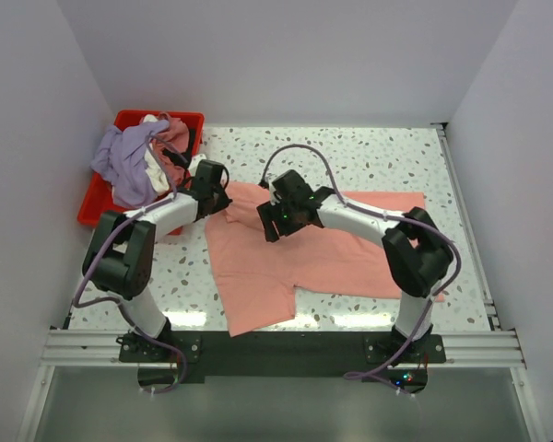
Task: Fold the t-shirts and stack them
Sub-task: Fold the tshirt
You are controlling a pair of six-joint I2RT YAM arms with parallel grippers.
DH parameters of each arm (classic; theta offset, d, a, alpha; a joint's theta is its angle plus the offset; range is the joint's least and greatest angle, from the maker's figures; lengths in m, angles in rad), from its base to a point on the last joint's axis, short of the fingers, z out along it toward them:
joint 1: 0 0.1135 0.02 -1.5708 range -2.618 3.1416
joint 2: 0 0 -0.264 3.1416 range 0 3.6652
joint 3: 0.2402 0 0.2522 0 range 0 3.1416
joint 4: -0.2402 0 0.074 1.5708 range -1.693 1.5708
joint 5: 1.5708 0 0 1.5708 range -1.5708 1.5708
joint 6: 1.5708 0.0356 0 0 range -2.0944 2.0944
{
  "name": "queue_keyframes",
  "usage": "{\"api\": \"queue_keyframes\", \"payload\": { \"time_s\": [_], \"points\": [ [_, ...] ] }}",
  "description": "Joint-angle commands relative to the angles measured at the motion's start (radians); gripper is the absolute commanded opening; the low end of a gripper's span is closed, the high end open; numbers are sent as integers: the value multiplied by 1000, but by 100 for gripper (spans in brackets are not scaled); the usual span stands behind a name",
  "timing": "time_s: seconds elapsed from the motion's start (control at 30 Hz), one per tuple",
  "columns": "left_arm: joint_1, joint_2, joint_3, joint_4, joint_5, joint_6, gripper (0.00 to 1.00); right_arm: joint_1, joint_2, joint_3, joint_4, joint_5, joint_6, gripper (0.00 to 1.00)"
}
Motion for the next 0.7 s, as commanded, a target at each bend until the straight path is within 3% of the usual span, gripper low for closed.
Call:
{"api": "queue_keyframes", "payload": {
  "time_s": [0.0,0.37,0.67],
  "points": [
    [1,15,41,67,39,37,0,33,73,106,30,82,11,63],
    [3,23,18,82,47,45,0,76,233,238,9,258,19,50],
    [3,32,18,79,45,45,0,76,307,284,-28,254,8,47]
  ]
}}
